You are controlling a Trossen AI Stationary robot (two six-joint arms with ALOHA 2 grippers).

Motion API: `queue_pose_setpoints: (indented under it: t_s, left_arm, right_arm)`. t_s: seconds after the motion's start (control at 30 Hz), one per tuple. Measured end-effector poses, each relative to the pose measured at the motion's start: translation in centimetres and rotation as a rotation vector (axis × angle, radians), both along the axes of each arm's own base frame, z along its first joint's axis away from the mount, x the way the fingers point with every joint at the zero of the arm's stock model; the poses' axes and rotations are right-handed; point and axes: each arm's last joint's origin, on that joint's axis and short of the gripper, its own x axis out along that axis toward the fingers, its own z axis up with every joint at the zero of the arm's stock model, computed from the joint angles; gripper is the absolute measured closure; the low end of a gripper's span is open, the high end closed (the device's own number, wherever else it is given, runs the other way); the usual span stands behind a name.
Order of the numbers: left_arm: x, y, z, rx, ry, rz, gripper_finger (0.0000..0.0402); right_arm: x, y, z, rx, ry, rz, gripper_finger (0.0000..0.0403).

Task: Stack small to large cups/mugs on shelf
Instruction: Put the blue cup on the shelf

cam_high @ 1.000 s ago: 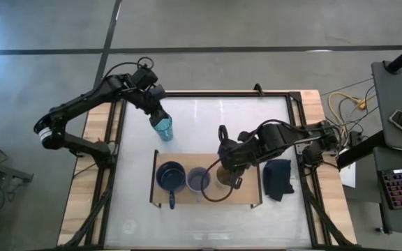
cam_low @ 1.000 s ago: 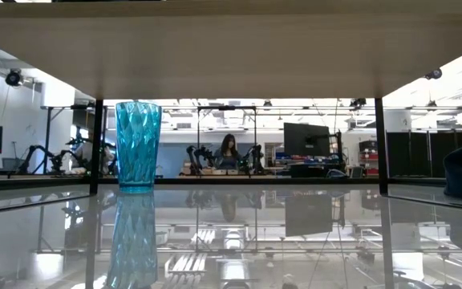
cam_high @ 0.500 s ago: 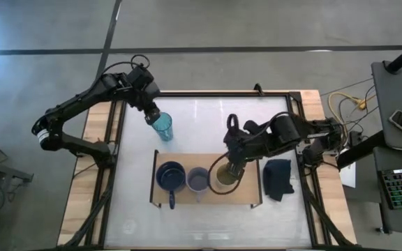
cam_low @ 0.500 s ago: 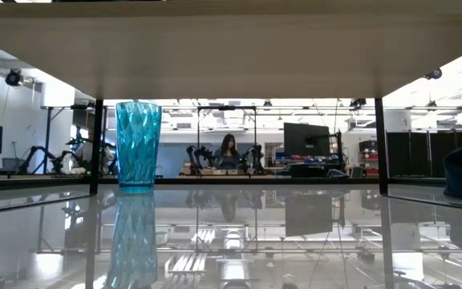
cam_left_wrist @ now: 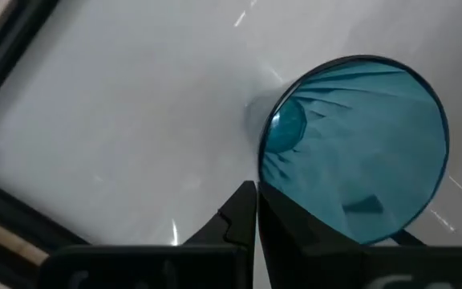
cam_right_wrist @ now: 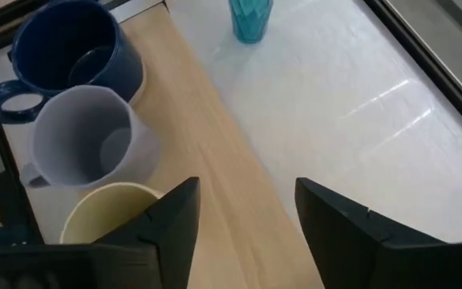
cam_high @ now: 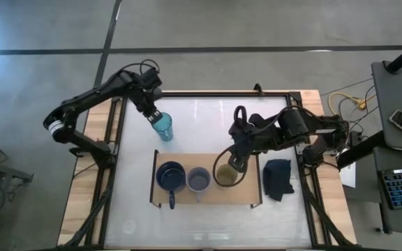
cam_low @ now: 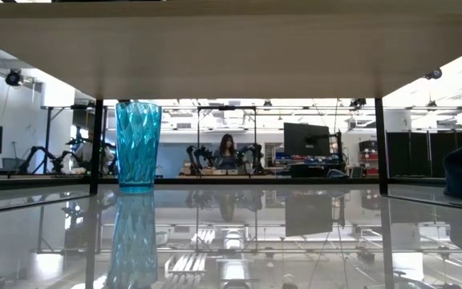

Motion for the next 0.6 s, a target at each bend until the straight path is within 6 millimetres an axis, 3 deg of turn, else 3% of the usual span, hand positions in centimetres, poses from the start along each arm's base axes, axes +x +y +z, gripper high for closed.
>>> queue_pose_setpoints:
  t_s: [0.23,0.6]
  left_arm:
    - [0.7,0.4,-0.5,-0.041,-0.035,-0.013,0.0402]
    - [-0.3,-0.3,1.7,0.083,-0.07,-0.071,0.0402]
  right_arm:
    - [-0.1,0.0,0.1,0.011,-0.005,-0.014,0.0204]
    - [-0.1,0.0,0.0,0.0,-0.001,0.001,0.0204]
